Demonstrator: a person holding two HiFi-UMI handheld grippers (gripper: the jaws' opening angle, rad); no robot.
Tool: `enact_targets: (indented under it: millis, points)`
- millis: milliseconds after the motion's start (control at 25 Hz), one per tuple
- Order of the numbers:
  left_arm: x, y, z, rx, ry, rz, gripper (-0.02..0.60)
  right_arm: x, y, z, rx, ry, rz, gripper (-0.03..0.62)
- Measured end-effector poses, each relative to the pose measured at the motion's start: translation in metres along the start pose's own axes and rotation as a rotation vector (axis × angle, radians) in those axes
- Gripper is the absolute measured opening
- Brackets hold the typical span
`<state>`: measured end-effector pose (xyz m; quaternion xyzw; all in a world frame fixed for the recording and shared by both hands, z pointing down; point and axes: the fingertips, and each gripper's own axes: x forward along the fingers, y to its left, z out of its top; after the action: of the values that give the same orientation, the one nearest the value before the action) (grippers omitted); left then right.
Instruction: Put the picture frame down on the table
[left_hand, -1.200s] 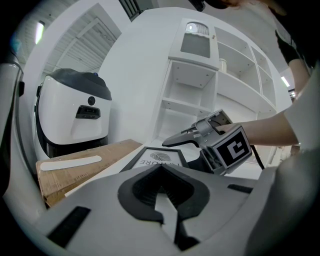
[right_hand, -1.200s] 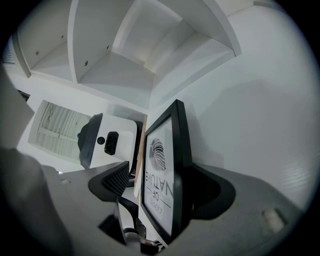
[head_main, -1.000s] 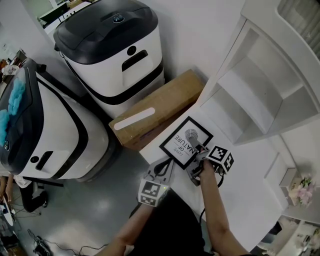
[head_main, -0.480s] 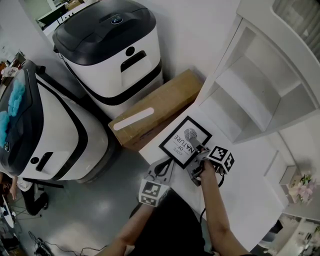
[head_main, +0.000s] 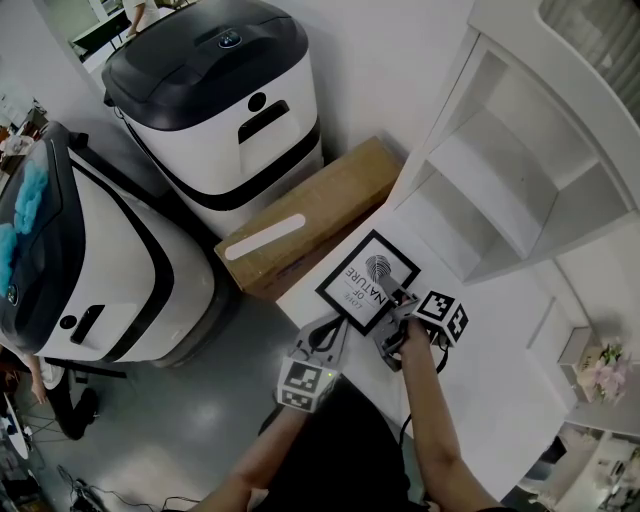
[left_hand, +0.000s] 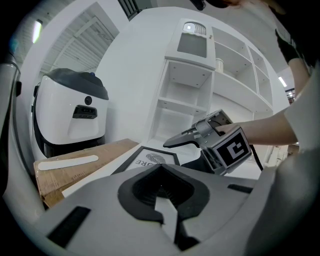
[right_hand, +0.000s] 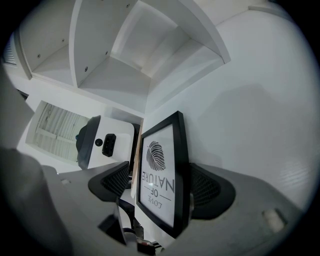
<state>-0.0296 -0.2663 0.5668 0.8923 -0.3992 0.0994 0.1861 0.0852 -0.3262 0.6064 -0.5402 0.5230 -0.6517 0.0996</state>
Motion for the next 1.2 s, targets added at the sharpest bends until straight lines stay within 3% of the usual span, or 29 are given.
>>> enact_targets:
  millis: [1200]
  points:
    - [0.007, -0.015, 0.007, 0.022, -0.002, -0.038, 0.011, -0.024, -0.003, 0.01, -0.067, -0.052, -0.009, 0.364]
